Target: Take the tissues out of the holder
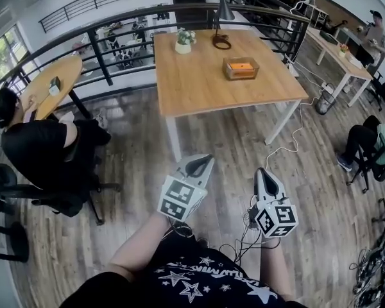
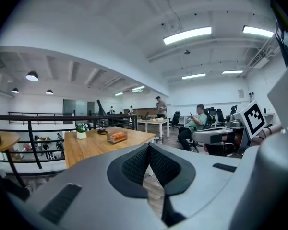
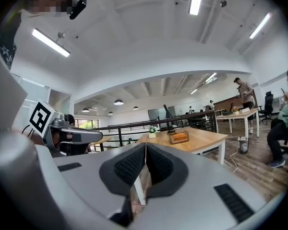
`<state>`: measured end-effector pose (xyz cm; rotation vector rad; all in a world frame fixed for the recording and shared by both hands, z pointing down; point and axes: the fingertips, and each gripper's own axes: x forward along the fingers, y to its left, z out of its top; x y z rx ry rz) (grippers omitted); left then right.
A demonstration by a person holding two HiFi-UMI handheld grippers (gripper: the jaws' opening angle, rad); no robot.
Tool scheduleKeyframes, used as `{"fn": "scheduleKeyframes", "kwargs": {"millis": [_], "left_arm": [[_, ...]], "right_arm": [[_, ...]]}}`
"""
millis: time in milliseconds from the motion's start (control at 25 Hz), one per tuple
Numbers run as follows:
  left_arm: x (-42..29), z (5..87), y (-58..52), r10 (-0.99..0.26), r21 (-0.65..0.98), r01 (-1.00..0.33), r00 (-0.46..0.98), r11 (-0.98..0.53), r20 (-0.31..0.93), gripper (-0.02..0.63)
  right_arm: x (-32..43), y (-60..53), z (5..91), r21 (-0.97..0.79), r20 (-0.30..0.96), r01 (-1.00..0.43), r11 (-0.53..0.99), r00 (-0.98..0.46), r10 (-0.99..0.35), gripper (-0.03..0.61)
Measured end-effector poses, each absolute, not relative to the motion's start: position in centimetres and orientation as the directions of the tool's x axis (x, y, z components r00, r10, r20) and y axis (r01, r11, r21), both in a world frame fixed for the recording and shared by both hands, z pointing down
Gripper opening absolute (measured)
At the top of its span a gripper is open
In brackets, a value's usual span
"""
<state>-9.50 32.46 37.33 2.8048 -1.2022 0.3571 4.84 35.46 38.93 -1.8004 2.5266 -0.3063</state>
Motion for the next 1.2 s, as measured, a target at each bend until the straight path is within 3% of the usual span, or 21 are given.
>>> {"fn": "scheduleKeyframes", "kwargs": {"millis": [640, 1200], "left_arm": [[-7.3, 37.8, 24.8, -0.719, 0.011, -0.734, 0.668, -0.679, 0.191, 0.012], [-7.1, 38.3, 8.3, -0.712, 0.046, -0.729, 0.678, -0.683, 0.183, 0.012]], "right_arm": [[8.2, 29.6, 39.9, -0.168, 0.127, -0.954, 0.250, -0.272, -0.954, 0.015], [8.8, 12.7, 39.8, -0.146, 0.139, -0.959, 0.244, -0.264, -0.954, 0.015]]}}
